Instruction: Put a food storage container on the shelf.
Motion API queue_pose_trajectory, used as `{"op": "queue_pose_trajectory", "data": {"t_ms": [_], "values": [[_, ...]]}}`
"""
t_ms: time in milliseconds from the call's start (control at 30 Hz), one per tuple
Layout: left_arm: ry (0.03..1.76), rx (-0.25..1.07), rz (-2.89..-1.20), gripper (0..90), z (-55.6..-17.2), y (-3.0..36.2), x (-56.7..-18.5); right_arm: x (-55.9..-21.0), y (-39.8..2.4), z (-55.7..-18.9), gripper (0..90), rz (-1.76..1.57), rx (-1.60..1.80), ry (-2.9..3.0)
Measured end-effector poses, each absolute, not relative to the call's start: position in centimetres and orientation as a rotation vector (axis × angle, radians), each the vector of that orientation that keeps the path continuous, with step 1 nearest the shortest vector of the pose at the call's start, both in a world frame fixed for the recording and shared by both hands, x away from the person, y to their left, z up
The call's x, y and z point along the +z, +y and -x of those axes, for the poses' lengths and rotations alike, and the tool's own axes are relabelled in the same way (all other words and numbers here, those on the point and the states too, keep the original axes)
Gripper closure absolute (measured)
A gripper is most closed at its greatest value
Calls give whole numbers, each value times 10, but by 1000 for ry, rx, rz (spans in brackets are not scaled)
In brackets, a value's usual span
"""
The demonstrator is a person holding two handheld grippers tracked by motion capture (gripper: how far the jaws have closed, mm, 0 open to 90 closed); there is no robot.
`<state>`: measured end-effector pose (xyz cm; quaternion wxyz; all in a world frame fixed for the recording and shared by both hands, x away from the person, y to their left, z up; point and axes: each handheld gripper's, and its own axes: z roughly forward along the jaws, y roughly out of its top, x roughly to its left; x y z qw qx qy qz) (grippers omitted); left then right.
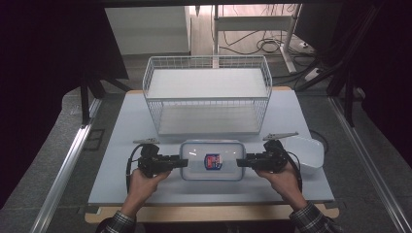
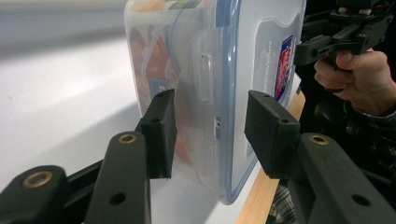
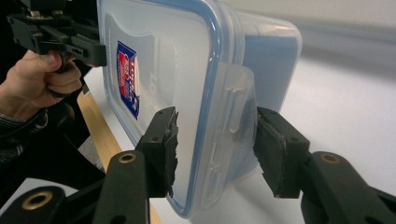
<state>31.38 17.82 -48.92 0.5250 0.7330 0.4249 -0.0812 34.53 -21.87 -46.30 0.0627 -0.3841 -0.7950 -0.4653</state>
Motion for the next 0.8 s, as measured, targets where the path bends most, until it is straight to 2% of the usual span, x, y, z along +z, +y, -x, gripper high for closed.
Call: {"op": "queue_pose_trajectory", "data": {"t_ms": [800], "values": [[942, -22, -1723, 544, -341, 185, -397, -386, -215, -374, 514, 1084, -1642, -2412]]}}
